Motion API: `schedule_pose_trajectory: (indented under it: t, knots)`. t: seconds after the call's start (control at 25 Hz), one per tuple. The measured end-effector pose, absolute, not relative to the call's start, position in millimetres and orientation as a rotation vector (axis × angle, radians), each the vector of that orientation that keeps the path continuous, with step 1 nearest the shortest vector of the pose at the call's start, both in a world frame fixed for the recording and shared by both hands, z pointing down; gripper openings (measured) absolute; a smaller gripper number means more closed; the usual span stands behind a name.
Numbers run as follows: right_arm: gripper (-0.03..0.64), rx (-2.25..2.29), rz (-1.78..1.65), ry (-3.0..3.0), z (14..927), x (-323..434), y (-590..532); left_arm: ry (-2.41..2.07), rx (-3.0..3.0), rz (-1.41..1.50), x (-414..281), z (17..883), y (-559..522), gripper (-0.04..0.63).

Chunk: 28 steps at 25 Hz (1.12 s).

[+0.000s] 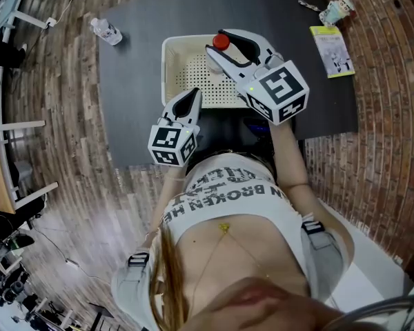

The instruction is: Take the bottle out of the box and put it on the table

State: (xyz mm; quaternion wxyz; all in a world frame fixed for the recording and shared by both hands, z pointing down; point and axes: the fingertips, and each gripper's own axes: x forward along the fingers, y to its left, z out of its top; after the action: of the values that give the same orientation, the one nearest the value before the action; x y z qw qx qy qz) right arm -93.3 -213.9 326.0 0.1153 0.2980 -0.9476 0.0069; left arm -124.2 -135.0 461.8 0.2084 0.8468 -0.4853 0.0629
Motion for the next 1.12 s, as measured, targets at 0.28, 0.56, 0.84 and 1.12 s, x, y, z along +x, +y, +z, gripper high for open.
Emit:
schedule_pose_trajectory:
  t: [0.28,0.56,0.84,1.12]
  knots:
    - [0.155,0.875,0.024,-2.766,326,-91,-209,-1.351,2.369,0.169,-123,458,-133,0.005]
    - [0.155,0.884,0.047,-2.769,327,-90,-208,-1.349,2.376,0.172,-121,456,-133,0.005]
    - [0.155,0.887,0.059,-2.757,333,-87,-207,-1.340,2.382,0.179,-116,456,-130,0.005]
    - [0.155,0.885,0.065,-2.761,333,-83,-208,-1.339,2.384,0.177,-111,454,-129,0.005]
